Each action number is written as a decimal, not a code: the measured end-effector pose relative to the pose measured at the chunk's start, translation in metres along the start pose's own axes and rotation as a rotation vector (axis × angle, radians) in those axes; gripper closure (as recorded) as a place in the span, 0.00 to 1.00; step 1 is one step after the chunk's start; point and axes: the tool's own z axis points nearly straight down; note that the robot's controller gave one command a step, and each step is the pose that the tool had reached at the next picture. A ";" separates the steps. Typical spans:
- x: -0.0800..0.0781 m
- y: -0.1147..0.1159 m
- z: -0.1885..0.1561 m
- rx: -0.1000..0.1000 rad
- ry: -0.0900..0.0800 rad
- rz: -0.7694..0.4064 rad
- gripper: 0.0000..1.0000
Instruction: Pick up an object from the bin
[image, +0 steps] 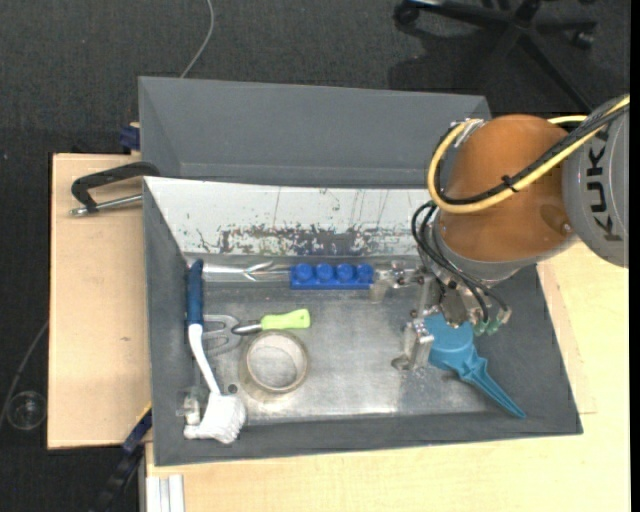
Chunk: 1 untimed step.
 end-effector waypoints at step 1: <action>0.002 -0.005 0.006 0.001 0.007 -0.101 0.00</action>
Offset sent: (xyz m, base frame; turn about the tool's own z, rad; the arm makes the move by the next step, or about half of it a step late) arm 0.0084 0.0546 0.0223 -0.4678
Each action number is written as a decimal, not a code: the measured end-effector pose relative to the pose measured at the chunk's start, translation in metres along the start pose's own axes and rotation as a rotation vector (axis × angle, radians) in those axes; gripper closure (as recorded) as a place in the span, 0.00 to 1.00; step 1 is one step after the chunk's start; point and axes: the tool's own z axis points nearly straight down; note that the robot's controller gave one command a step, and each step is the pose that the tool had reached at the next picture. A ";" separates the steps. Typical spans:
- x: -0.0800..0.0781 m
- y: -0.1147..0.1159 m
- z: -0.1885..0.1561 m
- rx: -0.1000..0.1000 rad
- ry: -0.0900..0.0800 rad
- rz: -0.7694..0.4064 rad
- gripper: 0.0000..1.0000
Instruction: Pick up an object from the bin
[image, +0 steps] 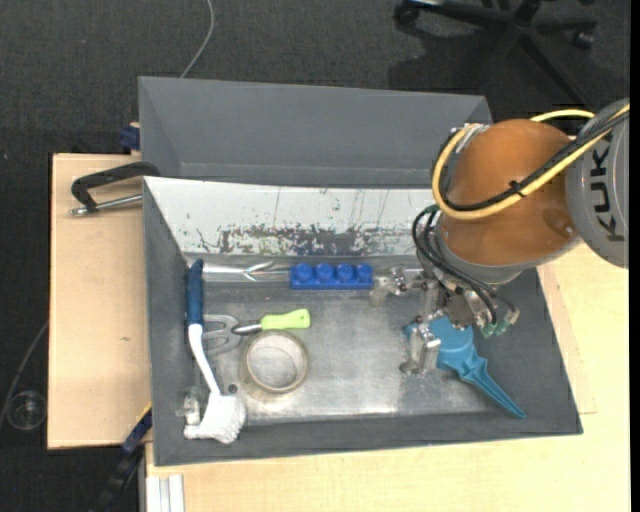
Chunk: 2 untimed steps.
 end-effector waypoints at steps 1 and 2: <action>-0.018 0.038 -0.022 0.002 -0.013 -0.310 0.00; -0.018 0.047 0.007 0.001 -0.010 -0.284 0.00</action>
Offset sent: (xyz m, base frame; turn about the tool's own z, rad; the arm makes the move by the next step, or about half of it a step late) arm -0.0023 0.0573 -0.0629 0.0236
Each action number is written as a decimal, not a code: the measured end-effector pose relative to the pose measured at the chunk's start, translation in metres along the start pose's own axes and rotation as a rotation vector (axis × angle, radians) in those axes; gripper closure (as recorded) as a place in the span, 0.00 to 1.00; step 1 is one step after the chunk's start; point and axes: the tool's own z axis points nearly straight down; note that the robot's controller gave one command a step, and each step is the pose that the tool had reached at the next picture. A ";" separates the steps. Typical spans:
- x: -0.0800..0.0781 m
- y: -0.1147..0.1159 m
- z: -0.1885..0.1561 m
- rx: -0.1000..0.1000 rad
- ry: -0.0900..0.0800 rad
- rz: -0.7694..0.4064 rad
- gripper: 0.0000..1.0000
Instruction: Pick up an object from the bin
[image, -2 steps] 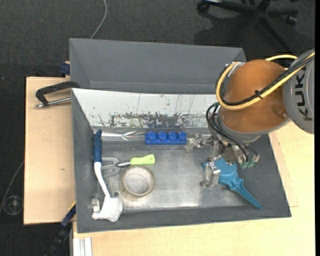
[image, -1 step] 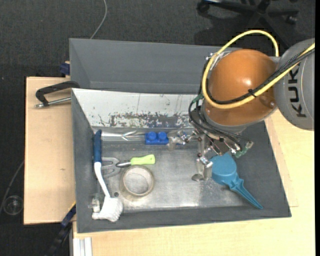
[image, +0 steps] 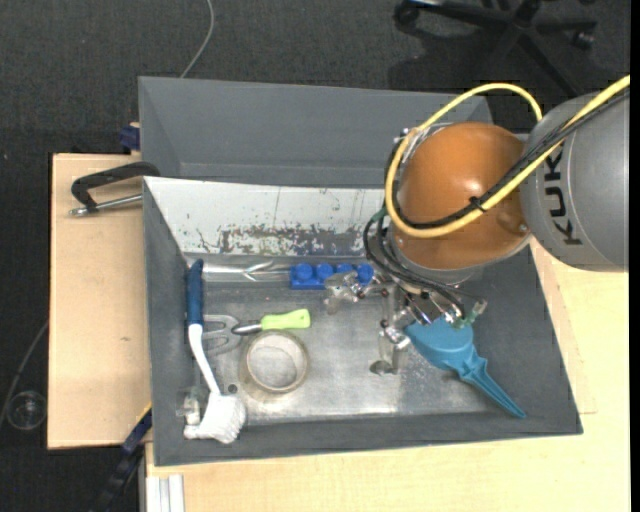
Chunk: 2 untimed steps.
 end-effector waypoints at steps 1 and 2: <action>0.005 -0.007 0.018 -0.003 0.004 0.273 0.00; -0.001 -0.001 0.047 0.000 0.001 0.101 0.00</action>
Offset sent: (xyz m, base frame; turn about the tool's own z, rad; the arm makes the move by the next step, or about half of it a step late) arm 0.0040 0.0181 -0.1107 -0.4815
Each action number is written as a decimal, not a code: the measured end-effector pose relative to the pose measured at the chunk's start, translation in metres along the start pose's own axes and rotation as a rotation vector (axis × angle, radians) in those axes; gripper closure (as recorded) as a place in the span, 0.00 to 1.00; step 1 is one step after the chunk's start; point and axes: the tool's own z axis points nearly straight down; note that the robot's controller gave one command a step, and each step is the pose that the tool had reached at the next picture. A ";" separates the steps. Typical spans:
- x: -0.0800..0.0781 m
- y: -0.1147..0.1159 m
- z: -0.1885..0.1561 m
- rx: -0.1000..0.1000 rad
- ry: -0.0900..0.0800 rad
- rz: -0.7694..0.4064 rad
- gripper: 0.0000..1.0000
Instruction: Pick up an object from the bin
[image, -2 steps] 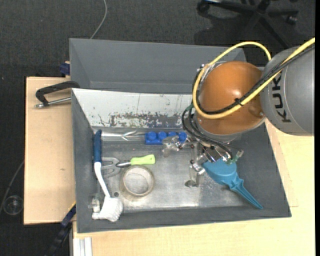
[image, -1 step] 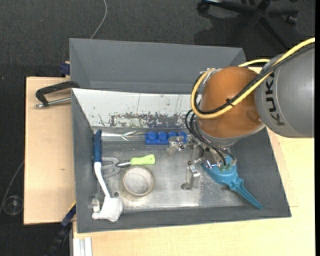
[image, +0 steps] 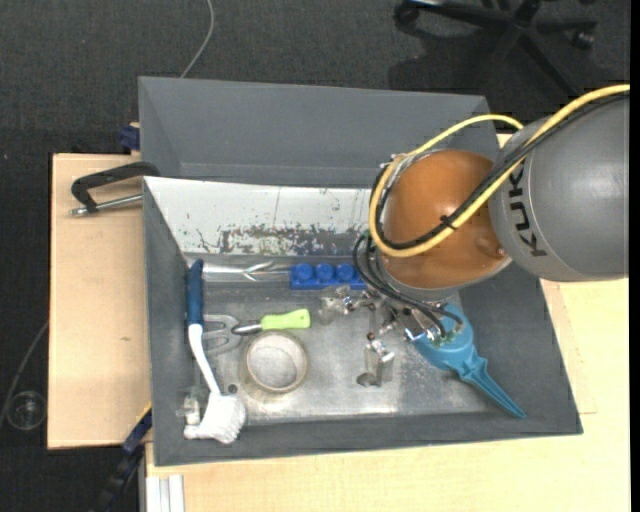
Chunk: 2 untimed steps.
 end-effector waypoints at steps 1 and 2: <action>-0.008 0.012 -0.014 -0.002 -0.003 -0.167 0.00; -0.023 0.027 0.007 0.000 -0.005 -0.061 0.00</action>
Offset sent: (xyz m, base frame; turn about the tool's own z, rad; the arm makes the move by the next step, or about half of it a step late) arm 0.0184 0.0687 -0.0693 -0.4346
